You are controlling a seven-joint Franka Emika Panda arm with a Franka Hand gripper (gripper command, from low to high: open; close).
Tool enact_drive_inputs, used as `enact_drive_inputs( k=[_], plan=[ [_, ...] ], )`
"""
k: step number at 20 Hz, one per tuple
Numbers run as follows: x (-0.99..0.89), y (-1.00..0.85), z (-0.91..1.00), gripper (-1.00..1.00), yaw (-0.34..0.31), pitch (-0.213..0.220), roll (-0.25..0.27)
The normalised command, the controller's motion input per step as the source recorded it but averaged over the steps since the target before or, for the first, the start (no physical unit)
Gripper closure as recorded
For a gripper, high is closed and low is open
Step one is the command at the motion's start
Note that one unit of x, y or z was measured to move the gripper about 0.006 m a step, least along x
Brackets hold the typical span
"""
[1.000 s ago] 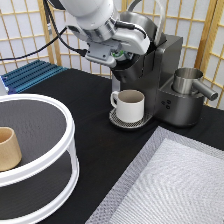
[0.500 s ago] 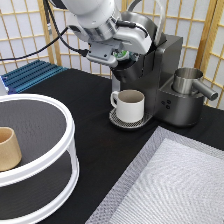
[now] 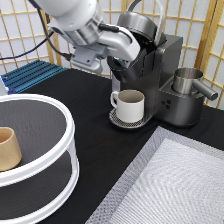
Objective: Make coffee
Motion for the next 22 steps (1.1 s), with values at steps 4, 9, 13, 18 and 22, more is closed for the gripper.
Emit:
enact_drive_inputs(
  k=[4,9,13,18,22],
  plan=[
    [0.05,0.79,1.0,-1.0,-0.008,-0.002,-0.01],
    [0.21,0.98,1.0,-1.0,0.0,0.038,-0.003],
    [0.15,0.99,1.0,-1.0,0.0,0.054,-0.013],
    [0.22,0.88,1.0,-1.0,-0.005,0.09,-0.099],
    [0.39,0.62,0.67,-1.0,-0.006,0.152,-0.236]
  ],
)
